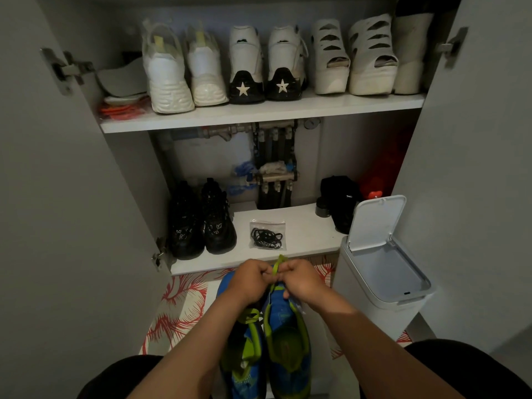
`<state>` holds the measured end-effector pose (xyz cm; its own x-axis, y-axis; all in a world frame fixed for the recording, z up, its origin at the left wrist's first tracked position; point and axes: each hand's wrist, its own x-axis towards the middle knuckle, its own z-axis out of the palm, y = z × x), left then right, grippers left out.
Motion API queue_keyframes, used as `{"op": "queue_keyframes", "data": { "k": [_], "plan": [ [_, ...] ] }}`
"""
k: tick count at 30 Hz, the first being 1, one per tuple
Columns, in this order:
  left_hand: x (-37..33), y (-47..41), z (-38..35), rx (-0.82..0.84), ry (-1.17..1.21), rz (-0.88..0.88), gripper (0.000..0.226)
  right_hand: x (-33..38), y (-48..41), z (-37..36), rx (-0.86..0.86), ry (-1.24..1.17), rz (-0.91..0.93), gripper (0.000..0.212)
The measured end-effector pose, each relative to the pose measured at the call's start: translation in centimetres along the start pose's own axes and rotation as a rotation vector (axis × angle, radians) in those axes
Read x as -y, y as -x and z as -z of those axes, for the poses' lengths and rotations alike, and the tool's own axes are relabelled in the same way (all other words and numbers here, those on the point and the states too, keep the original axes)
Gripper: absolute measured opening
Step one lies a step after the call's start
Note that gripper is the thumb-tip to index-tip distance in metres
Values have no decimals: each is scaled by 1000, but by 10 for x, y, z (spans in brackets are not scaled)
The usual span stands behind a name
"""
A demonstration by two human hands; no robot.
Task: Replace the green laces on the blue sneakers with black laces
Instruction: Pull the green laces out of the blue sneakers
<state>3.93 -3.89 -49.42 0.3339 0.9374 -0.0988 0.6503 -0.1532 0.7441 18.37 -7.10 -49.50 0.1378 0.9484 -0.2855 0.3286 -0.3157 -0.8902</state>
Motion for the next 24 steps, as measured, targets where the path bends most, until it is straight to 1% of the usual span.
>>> {"op": "queue_keyframes", "data": {
  "k": [2,3,5,7,10,13,14,16,17,19,21,24],
  "plan": [
    [-3,0,1,-33,71,-16,27,0,4,-1,58,12,33,25],
    [-5,0,2,-50,105,-23,23,1,5,-1,72,1,39,24],
    [-12,-1,4,-94,211,-34,12,3,6,0,81,-25,35,16],
    [-18,-3,7,-133,322,-28,5,4,6,1,82,-46,27,10],
    [-21,-4,9,-162,331,-19,10,3,6,2,54,-63,29,15],
    [-19,-3,10,-187,256,-38,8,0,2,8,-67,-49,-1,24],
    [-18,-2,11,-185,213,-33,10,-1,0,13,-119,16,-3,26],
    [-14,-1,11,-144,116,-7,15,-4,-1,23,-169,252,2,26],
    [-11,-1,10,-110,58,6,17,-6,0,26,-170,359,-5,26],
    [-7,0,7,-23,-57,17,19,-9,3,30,-169,498,-22,23],
    [-4,-1,4,64,-182,3,18,-13,4,32,-155,571,-30,19],
    [-3,-4,-3,130,-339,-16,17,-13,4,33,-100,635,-36,27]
  ]
}}
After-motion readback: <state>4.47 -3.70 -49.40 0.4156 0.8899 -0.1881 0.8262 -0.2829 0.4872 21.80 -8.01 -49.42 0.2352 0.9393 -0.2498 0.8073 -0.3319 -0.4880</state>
